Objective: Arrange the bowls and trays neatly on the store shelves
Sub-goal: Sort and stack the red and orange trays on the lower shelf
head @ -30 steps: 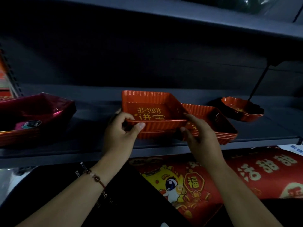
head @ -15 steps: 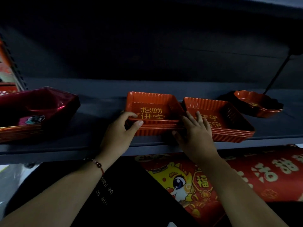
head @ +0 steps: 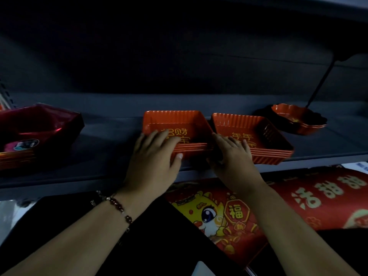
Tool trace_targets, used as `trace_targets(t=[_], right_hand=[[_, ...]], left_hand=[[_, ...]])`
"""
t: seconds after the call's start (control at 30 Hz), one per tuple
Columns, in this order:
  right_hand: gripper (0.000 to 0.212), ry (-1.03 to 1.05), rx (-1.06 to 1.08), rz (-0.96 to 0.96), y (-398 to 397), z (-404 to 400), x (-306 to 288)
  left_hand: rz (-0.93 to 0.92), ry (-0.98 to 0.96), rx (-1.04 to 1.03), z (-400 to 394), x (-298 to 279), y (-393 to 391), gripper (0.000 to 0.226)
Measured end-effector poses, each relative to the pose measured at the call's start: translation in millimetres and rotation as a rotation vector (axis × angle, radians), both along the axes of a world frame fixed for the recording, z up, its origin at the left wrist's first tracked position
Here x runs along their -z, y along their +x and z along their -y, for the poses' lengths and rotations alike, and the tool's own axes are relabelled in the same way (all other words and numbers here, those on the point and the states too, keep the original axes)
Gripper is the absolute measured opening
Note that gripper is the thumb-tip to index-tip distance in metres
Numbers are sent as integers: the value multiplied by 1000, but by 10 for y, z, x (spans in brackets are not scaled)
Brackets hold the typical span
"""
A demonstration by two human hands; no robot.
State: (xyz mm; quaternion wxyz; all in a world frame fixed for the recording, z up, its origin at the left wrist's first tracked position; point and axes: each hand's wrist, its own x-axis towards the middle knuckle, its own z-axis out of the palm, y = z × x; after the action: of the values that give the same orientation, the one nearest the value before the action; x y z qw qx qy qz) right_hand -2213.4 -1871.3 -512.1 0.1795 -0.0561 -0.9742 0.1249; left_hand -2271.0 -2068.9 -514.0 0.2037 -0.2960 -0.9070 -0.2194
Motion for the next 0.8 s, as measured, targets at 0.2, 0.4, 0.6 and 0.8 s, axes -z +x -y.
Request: trace_targets(t=[0.2,0.4,0.6,0.8], right_hand=[[42,2,212,-7,217,-464,-96],[26,-16,339,-99,324,-829,-52],[36,-44,268,-210,303,-912,32],[15,-155,278,-345,365,-858,-93]], left_hand=[[7,-85,91,-295,-10,223,43],[10,-68,115,-401,50,266,39],[-4,-28,148,-500,121,270,35],[34,11,162,-556,156,242,35]])
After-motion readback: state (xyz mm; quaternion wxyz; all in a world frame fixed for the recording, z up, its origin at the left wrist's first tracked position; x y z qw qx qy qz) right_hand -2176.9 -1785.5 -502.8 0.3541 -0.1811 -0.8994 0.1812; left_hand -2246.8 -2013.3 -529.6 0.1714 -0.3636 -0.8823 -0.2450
